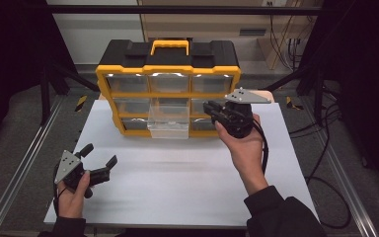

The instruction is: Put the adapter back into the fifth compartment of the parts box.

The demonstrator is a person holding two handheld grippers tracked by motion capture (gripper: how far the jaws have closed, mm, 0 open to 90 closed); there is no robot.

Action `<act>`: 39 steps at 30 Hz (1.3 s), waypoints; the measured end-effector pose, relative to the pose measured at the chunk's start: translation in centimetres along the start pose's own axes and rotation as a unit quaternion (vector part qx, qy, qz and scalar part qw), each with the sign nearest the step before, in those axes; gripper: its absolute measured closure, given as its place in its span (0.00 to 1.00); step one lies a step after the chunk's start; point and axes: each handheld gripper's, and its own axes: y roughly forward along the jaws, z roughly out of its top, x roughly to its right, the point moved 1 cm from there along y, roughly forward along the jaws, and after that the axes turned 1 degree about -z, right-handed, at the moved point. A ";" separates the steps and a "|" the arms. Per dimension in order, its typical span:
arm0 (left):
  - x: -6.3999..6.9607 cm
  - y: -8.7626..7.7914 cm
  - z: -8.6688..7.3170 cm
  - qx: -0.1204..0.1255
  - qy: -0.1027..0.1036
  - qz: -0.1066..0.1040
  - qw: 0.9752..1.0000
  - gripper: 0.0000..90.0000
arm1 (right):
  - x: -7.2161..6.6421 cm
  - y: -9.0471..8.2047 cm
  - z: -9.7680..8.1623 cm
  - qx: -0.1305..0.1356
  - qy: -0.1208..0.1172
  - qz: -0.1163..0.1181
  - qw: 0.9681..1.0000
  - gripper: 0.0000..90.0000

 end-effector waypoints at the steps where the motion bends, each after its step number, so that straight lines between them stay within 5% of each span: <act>1: 0.0 0.0 0.0 0.000 0.000 0.000 1.000 0.02 | 0.0 0.1 0.3 0.000 0.001 0.001 1.000 0.85; 17: 0.0 -0.1 0.1 0.002 0.004 0.004 1.000 0.02 | -1.2 2.1 1.9 0.000 -0.001 0.015 1.000 0.85; 39: -0.3 -0.3 0.3 0.008 0.006 0.011 1.000 0.01 | -4.6 5.2 3.2 -0.027 -0.035 0.054 0.998 0.85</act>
